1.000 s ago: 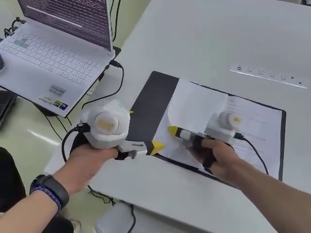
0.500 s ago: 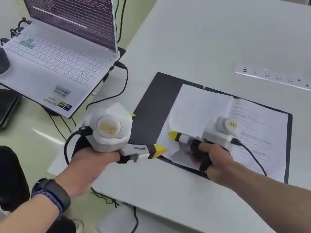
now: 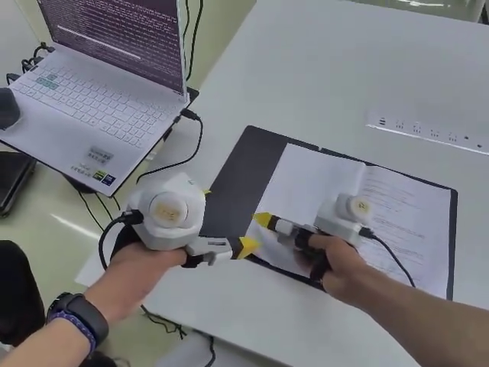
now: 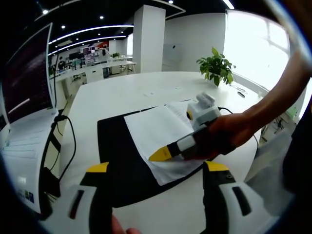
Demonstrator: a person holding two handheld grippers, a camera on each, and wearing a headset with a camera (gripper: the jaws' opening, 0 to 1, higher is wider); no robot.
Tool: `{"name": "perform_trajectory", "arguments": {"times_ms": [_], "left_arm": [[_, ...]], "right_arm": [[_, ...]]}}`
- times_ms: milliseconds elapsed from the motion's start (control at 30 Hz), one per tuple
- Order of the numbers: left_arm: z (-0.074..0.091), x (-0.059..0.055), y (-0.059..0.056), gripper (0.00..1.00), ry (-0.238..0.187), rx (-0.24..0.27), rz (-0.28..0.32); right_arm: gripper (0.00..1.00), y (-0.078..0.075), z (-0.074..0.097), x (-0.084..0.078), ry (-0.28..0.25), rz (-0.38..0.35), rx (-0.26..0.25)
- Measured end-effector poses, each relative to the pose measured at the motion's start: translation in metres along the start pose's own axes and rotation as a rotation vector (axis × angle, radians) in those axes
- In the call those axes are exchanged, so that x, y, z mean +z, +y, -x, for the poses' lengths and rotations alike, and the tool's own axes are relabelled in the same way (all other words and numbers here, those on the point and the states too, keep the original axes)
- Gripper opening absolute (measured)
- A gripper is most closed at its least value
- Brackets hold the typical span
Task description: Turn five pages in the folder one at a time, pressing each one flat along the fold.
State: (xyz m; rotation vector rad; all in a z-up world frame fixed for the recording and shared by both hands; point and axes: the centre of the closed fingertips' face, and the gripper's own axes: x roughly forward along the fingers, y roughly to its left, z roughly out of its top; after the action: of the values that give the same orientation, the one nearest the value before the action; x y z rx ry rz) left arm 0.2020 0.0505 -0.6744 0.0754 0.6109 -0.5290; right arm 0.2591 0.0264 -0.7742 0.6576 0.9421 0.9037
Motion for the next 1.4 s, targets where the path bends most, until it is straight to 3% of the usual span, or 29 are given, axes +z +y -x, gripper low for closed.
{"name": "perform_trajectory", "arguments": {"times_ms": [233,533,733,1400], "left_arm": [[-0.001,-0.002,-0.003,0.75,0.003,-0.004,0.005],[-0.009,-0.002,-0.009,0.74,0.007,-0.013,0.005],[-0.017,-0.002,-0.015,0.71,0.011,-0.023,-0.001],[-0.058,-0.003,-0.029,0.52,0.051,-0.065,-0.054]], "right_arm": [[0.43,0.01,0.003,0.0,-0.01,0.021,0.037],[0.55,0.022,0.015,0.009,-0.034,0.051,0.085],[0.55,0.025,0.029,0.019,-0.045,0.089,0.094],[0.52,0.003,0.101,0.065,-0.162,0.191,0.038]]}}
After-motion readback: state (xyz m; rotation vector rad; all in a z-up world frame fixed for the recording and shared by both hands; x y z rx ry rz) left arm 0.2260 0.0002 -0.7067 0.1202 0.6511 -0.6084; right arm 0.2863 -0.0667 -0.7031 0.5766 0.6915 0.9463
